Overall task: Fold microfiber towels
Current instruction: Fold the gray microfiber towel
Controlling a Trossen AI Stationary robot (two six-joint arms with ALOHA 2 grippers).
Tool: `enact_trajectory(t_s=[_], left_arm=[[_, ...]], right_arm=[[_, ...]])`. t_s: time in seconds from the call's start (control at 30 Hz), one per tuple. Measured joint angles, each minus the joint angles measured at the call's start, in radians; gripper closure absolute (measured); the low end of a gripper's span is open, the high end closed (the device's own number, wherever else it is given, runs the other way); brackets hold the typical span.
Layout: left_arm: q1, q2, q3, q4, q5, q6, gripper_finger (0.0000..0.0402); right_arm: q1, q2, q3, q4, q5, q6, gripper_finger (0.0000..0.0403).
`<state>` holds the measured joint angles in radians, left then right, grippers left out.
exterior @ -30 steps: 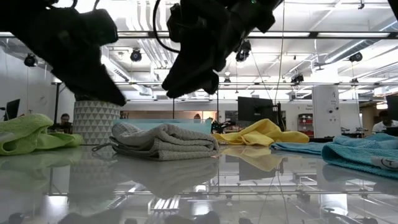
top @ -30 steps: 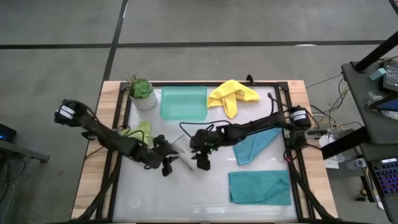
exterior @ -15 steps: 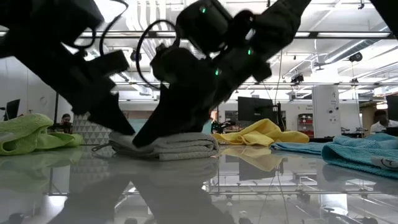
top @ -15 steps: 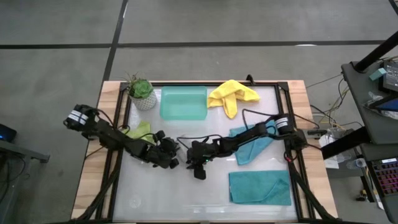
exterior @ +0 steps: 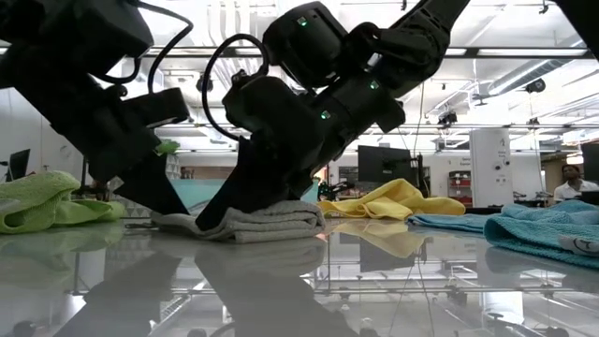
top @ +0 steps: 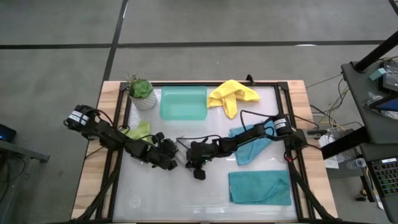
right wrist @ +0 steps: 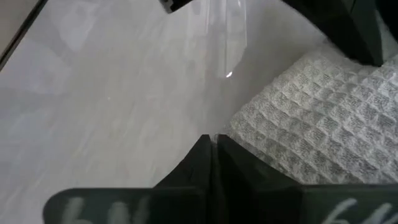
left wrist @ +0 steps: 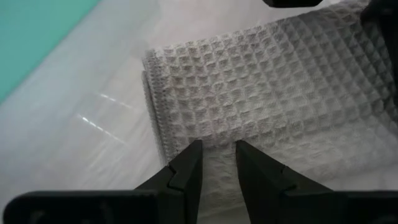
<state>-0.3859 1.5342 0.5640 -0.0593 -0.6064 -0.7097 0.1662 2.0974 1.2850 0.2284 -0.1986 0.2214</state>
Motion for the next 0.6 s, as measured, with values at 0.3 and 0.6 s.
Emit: enact_trajectory(t_s=[0.3,0.6], left_arm=[[0.0,-0.011,-0.001,-0.006,0.03,-0.014,0.0318],[0.001,-0.05,-0.005,-0.062,0.022,-0.016,0.0318]], right_arm=[[0.002,-0.073,-0.005,-0.104,-0.013,-0.04,0.039],[0.01,-0.152,-0.006,-0.223,-0.034,-0.063,0.039]])
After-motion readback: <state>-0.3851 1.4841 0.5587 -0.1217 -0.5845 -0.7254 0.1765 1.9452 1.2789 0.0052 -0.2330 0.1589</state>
